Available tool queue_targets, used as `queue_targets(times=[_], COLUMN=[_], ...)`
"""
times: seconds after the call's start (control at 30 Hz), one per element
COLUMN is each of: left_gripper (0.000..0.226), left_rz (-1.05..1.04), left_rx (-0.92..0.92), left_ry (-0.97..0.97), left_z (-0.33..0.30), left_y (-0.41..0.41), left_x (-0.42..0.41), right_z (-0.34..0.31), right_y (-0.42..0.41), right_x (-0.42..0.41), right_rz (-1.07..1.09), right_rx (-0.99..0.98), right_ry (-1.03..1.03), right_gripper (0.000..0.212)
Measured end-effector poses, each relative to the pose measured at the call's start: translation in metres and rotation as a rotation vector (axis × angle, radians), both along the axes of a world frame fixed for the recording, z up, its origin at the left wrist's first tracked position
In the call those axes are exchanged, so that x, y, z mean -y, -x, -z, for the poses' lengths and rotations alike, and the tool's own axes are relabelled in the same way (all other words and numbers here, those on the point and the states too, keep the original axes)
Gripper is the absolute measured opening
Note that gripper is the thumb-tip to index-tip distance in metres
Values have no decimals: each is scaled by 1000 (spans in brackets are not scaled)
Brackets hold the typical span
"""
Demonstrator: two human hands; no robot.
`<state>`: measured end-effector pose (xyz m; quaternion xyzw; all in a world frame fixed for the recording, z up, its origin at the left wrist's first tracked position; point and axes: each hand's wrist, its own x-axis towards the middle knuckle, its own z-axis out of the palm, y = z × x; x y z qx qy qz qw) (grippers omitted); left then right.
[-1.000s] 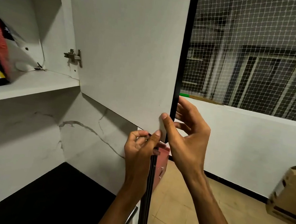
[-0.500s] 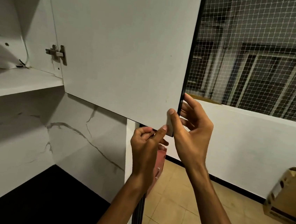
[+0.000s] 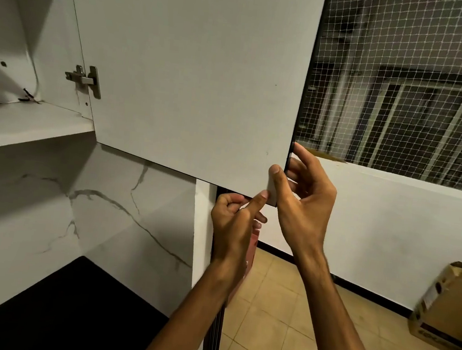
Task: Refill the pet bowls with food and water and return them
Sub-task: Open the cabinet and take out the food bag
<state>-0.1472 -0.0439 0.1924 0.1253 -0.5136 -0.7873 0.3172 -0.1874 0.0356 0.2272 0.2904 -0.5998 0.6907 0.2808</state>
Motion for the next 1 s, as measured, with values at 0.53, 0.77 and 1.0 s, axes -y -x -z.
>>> queue_targets(times=[0.53,0.77,1.0], left_gripper=[24,27,20], left_rz=[22,29,19], left_rx=[-5,-7,-40], left_ry=[30,21,46], left_z=[-2,-4,-8], left_y=[-4,-24,-53], left_x=[-1,2,10], right_z=[5,8,10], right_y=[-5,-23,-48], right_x=[-4,-6,3], right_rz=[71,211,196], right_rx=[-8,-66,-81], right_ry=[-16,-14,-10], right_gripper=[45,35,29])
